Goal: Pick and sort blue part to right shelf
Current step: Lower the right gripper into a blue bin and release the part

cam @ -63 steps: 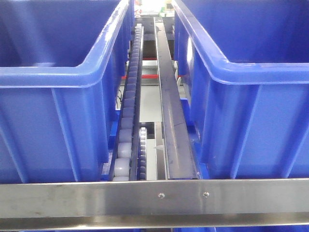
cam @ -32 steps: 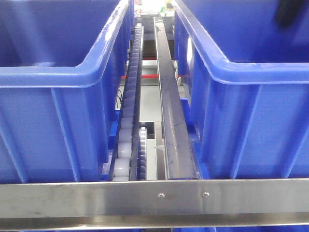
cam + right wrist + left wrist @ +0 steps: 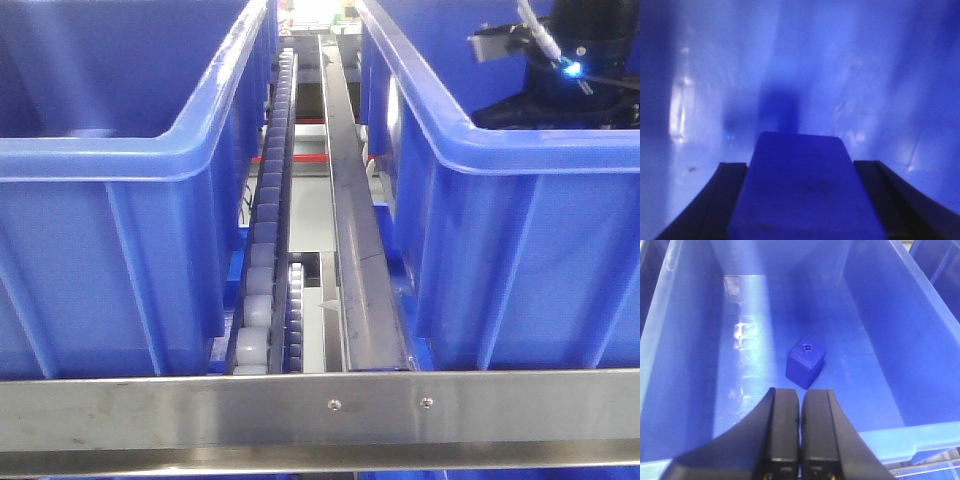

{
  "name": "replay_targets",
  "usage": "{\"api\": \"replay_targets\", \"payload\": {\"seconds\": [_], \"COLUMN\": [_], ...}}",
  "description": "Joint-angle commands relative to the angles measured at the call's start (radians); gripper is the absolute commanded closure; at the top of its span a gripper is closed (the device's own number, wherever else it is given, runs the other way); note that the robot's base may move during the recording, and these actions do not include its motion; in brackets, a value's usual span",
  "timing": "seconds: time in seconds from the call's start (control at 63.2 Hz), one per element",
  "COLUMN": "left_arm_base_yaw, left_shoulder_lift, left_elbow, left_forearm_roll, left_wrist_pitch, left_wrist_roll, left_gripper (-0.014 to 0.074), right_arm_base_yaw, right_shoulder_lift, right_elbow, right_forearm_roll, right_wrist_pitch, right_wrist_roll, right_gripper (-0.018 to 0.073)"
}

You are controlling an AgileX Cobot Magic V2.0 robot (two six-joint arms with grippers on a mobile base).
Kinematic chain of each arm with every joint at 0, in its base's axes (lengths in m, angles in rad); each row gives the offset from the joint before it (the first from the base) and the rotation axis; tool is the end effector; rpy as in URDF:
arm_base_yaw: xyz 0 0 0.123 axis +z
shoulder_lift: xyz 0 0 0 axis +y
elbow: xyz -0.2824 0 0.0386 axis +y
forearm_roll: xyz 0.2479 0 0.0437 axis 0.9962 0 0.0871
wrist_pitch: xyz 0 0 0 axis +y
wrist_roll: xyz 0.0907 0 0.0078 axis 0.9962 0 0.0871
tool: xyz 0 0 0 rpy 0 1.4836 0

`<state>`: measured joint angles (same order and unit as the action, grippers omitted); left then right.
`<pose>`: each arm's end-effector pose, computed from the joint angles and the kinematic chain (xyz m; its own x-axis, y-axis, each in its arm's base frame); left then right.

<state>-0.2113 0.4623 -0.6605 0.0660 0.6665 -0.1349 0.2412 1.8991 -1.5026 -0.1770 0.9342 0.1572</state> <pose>0.0822 -0.0138 0.3413 -0.3758 -0.0041 -0.9267 0.1419 0.9879 -0.0619 0.3941 0.0836 0.2373 -0.9257 -0.1755 -0.3350 -0.1440 0.9827 -0.1167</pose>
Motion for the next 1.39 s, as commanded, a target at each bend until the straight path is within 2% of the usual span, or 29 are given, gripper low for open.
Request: {"api": "replay_targets", "payload": {"seconds": [0.0,0.111,0.174,0.348,0.427,0.506,0.586,0.665,0.712,0.823,1.06,1.203,1.377], "left_arm_base_yaw": [-0.002,-0.002,-0.002,-0.002,-0.002,-0.002,-0.002,-0.002,-0.002,-0.002,-0.002,-0.002,-0.002], "left_shoulder_lift": [0.003,0.003,0.001,-0.094,-0.173,-0.264,-0.347,-0.412,-0.439,-0.465,-0.465,-0.465,-0.465], "left_elbow": [-0.028,-0.028,-0.030,-0.030,-0.030,-0.030,-0.030,-0.030,-0.030,-0.030,-0.030,-0.026,-0.026], "left_forearm_roll": [-0.006,-0.006,-0.006,0.030,0.057,0.085,0.102,0.122,0.136,0.163,0.166,0.166,0.166], "left_wrist_pitch": [-0.068,-0.051,-0.031,0.047,0.062,0.092,0.131,0.166,0.182,0.193,0.186,0.186,0.188], "left_wrist_roll": [0.000,0.000,0.000,0.000,-0.002,-0.002,-0.003,-0.003,-0.003,-0.003,-0.003,-0.003,-0.003], "left_gripper": [0.0472,0.0472,0.0472,0.0472,0.0472,0.0472,0.0472,0.0472,0.0472,0.0472,0.0472,0.0472,0.0472], "right_arm_base_yaw": [-0.004,-0.004,-0.004,-0.004,-0.004,-0.004,-0.004,-0.004,-0.004,-0.004,-0.004,-0.004,-0.004], "right_shoulder_lift": [-0.059,-0.061,-0.064,-0.129,-0.181,-0.242,-0.330,-0.425,-0.484,-0.634,-0.990,-1.238,-1.574], "right_elbow": [-0.035,-0.035,-0.035,-0.035,-0.035,-0.025,0.019,0.092,0.148,0.297,0.649,0.841,0.994], "right_forearm_roll": [-0.025,-0.025,-0.026,-0.026,-0.026,-0.025,-0.025,-0.025,-0.025,-0.024,-0.024,-0.024,-0.024], "right_wrist_pitch": [-0.033,-0.032,-0.032,-0.062,-0.067,-0.067,-0.084,-0.118,-0.145,-0.223,-0.378,-0.405,-0.405], "right_wrist_roll": [-0.005,-0.005,-0.005,-0.005,-0.005,-0.005,-0.006,-0.006,-0.006,-0.006,-0.006,-0.006,-0.006], "right_gripper": [0.0174,-0.0007,-0.0057,-0.0005,0.0049,0.0155,0.0312,0.0421,0.0455,0.0470,0.0470,0.0470,0.0470]}}
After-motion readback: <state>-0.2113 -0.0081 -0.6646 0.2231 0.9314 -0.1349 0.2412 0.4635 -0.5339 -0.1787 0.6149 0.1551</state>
